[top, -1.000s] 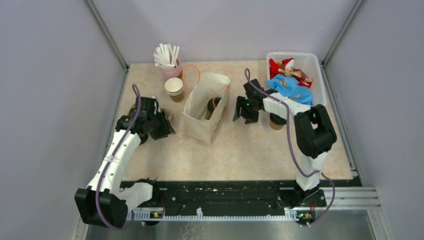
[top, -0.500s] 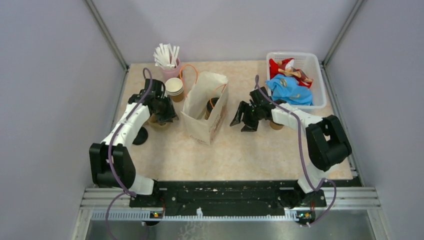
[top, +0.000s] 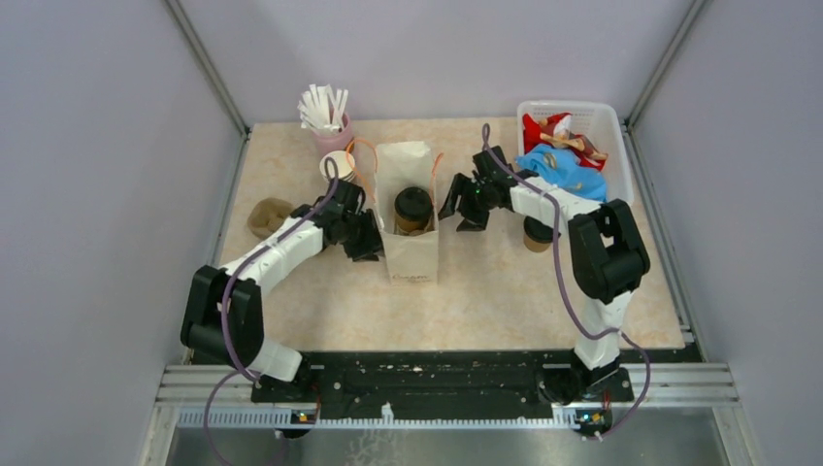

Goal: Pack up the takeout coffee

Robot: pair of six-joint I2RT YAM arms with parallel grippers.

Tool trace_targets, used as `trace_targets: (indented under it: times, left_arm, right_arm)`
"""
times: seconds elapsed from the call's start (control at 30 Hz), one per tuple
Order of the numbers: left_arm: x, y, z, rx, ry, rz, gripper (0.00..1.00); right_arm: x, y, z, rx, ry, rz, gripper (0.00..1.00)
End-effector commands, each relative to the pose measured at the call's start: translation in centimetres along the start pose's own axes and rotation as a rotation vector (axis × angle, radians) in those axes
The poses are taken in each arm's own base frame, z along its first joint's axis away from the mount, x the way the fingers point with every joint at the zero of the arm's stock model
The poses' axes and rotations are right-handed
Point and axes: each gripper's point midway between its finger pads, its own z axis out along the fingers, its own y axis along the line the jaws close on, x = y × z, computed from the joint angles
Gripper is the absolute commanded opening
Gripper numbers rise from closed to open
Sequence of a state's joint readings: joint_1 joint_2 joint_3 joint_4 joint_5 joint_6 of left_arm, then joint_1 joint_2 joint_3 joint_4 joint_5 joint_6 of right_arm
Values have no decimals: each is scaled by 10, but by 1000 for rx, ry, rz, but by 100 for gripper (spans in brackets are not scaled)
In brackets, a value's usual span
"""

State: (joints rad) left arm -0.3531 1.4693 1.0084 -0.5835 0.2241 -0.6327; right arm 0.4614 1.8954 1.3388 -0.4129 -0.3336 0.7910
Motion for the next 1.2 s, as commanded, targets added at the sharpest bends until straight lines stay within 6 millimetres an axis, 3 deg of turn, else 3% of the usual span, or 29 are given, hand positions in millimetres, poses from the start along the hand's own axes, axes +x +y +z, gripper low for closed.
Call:
trace_targets:
  times: [0.0,0.2,0.43,0.5,0.63,0.73,0.87,1.0,1.1,1.17]
  left_arm:
    - [18,-34,8,102,8,-69,39]
    - [60,-76,17,164,55,-127,39]
    - [100,-96,17,193,75,-189,41]
    - [108,-99,14,175,81,-163,42]
    - [112,-94,-10,142,54,-111,49]
    - [104,-69,-38,84,-29,-103,53]
    - [84,-45,-84,88,-173,-68,62]
    - [51,-29,-128,108,-286,-49,68]
    - [26,-29,-145,126,-304,21,73]
    - [15,-24,-144,90,-278,48,74]
  right_arm:
    - [-26,6,-6,-2,-33,-89,64]
    - [-32,2,-6,-37,41,-204,65]
    - [-46,15,-9,-72,61,-360,68]
    - [-54,9,-13,-19,50,-372,68]
    - [-77,-25,-46,257,-24,-406,70]
    - [-77,-43,-85,384,-45,-423,72]
    - [-50,-40,-127,350,-78,-431,73]
    - [-6,-39,-152,259,-69,-406,73]
    - [34,-25,-162,134,-33,-347,73]
    - [64,-15,-164,36,-30,-295,73]
